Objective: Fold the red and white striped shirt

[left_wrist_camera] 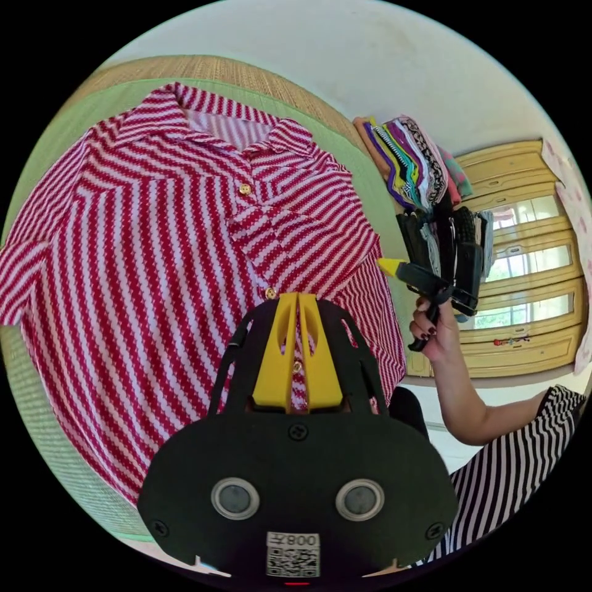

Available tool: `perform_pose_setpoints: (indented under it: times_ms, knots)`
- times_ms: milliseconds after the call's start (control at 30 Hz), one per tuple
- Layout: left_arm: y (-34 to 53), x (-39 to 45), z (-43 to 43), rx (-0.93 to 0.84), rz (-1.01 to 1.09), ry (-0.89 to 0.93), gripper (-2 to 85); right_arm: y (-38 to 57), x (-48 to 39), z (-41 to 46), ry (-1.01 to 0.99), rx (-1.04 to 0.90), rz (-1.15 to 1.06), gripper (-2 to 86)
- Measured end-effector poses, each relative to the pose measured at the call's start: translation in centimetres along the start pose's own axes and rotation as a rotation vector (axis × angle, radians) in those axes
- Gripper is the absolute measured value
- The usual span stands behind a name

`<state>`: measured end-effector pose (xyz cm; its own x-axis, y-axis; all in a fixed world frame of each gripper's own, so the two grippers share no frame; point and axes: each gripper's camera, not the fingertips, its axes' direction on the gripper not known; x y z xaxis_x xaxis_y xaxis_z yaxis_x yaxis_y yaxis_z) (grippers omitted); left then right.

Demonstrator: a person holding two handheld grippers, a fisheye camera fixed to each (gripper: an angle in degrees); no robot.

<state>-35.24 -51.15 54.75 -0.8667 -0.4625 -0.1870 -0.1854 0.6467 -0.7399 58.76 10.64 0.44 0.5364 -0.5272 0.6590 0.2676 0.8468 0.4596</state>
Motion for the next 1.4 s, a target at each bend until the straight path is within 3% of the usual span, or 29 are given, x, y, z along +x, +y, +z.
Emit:
perform_pose_setpoints:
  times_ms: [167,233,467,700,900,1067,1400]
  knots:
    - [4.1,1.6,-9.3,0.074,-0.023,0.017,0.5,-2.4,-4.5,9.2,0.119,-0.235,-0.095,0.0]
    - [6.1,0.6,-12.9,0.115,-0.080,0.010,0.8,-2.6,-4.4,10.3,0.087,-0.240,-0.088,0.0]
    - [13.7,-7.6,-29.8,0.366,-0.406,-0.108,5.9,-2.3,-4.8,6.9,0.099,-0.214,-0.048,0.0]
    - [14.4,-13.7,-39.4,0.441,-0.582,-0.095,7.8,3.4,-4.5,4.8,0.086,-0.260,0.054,0.1]
    - [15.9,-15.9,-42.0,0.550,-0.725,0.187,8.0,7.1,-5.0,3.8,0.020,-0.203,0.177,0.0]
    - [19.6,-17.7,-43.0,0.801,-0.890,0.492,8.2,6.7,-6.6,5.3,0.026,-0.247,0.168,0.0]
    - [22.4,-18.6,-44.0,0.935,-1.025,0.627,5.8,5.7,-7.8,8.5,-0.027,-0.308,0.151,0.0]
